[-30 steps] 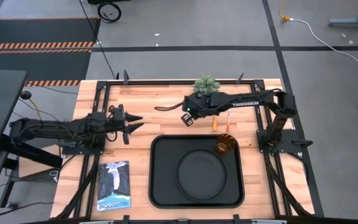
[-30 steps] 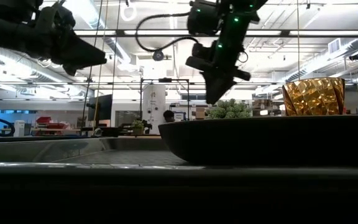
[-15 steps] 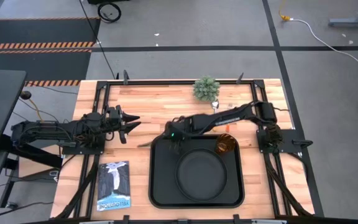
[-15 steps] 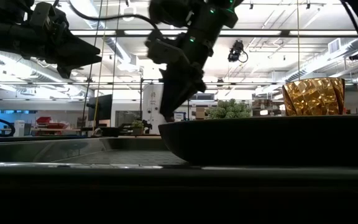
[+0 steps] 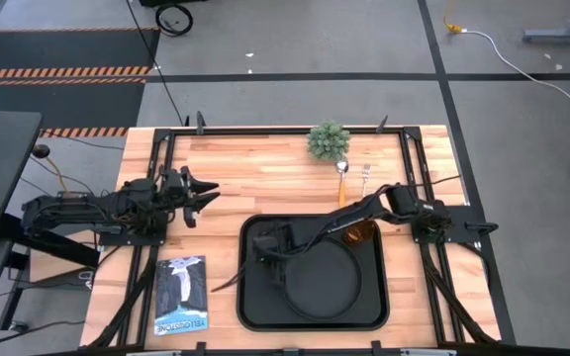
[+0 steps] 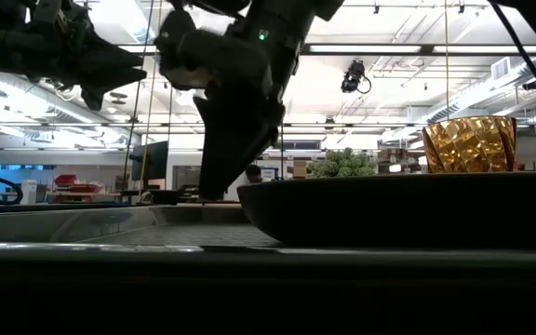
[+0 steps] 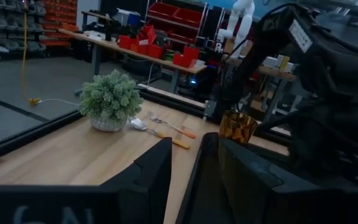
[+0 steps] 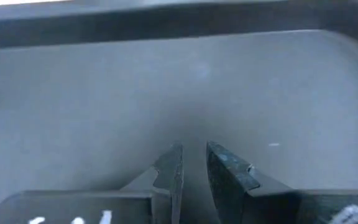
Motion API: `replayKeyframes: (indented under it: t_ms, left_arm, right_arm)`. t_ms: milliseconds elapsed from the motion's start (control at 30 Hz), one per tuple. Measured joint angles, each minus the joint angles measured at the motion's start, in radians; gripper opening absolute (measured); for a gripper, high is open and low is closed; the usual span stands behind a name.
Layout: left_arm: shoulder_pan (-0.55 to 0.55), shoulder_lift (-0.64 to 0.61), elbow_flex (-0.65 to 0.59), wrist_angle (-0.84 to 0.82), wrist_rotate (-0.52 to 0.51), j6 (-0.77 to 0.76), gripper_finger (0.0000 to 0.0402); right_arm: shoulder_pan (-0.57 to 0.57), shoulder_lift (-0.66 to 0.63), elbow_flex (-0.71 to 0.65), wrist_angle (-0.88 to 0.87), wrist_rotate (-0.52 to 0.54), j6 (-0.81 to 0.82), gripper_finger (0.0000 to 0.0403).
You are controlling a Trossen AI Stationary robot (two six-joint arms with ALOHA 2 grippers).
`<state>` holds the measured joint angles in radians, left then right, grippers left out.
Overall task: Pick and place plate/cup/fork/spoon on tray
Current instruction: Put the black plate on the black tray at the bottom of the brown cup
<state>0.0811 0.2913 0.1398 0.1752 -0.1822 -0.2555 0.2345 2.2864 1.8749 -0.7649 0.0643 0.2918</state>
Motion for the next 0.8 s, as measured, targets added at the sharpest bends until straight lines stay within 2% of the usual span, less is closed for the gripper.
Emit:
replayKeyframes:
  t_ms: [800]
  left_arm:
    - [0.000,-0.005,0.000,-0.015,0.000,-0.026,0.0141]
  right_arm:
    - [0.079,-0.001,0.009,-0.244,-0.109,0.147,0.0077]
